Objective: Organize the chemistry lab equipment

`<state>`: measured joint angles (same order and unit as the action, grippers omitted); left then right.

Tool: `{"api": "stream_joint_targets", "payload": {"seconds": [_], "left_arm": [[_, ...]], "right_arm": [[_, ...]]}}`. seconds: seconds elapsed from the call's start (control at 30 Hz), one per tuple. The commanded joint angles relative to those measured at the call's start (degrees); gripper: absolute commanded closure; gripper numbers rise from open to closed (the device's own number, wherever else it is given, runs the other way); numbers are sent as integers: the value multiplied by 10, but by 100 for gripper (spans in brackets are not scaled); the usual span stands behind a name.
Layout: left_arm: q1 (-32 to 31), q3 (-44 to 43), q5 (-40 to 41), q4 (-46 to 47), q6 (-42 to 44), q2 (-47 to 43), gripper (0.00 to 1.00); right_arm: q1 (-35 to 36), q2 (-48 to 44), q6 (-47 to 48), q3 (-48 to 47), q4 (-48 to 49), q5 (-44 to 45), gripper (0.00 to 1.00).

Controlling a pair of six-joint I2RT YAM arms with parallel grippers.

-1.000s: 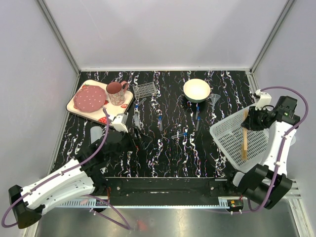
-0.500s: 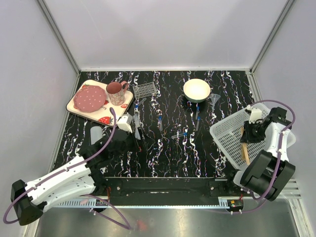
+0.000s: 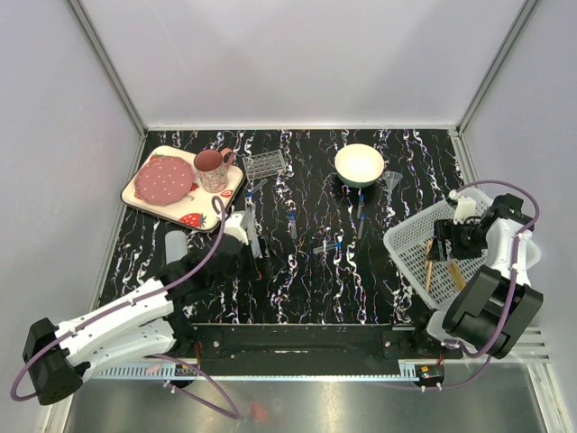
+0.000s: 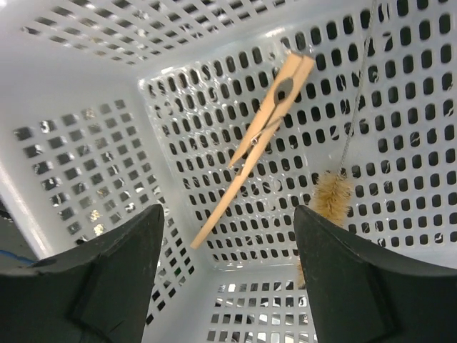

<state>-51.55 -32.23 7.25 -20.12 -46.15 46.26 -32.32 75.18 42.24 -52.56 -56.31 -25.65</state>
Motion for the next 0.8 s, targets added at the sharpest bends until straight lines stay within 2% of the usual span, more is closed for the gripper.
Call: {"api": "stream_joint_targets", "payload": {"seconds": [0.0,0.17,0.4,0.77], "left_arm": [[5,-17,-5,5,-5,12,1],[10,-35,-4,1,0,44,1],[22,-113,0,-23,15,153,1],[28,-253,-6,-74,51,326,1]], "right_arm": [[-2,-28,-2,-54,-40,-82,21],[-2,-59,-22,-87,-78,-182,20],[-1,-114,-64,-115,-91,-337,18],[-1,-123,-107,-117,-77,-441,15]]}}
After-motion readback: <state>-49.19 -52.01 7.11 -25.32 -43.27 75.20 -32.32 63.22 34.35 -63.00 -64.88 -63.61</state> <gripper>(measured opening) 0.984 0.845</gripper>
